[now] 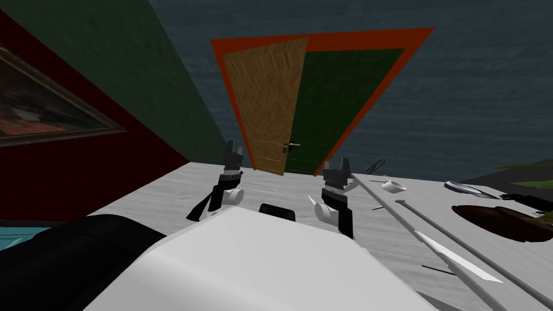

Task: Pull the door open

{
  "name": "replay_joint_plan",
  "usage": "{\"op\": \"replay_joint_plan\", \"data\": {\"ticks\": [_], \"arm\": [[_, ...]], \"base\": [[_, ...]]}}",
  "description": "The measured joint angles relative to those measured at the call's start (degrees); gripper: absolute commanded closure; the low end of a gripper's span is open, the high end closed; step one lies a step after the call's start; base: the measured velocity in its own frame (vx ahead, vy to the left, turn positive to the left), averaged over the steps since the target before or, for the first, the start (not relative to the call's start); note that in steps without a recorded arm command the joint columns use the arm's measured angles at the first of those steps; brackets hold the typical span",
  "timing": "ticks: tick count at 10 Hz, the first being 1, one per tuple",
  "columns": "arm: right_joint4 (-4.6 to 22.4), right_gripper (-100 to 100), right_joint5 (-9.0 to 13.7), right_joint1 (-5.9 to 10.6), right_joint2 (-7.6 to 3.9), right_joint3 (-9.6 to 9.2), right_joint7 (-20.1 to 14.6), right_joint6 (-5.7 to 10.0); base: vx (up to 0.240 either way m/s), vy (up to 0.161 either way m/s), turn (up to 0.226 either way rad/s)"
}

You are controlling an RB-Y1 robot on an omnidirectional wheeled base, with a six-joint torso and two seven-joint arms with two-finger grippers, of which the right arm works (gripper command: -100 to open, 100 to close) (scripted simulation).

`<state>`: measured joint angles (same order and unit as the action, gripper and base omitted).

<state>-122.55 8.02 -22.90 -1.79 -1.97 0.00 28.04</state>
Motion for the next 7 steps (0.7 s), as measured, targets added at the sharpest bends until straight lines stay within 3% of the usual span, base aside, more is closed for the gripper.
{"op": "replay_joint_plan", "data": {"ticks": [7], "arm": [[8.93, -100, 1.88, 5.43, -0.84, -4.32, 2.13, -1.37]], "base": [[0.100, 0.013, -0.111]]}}
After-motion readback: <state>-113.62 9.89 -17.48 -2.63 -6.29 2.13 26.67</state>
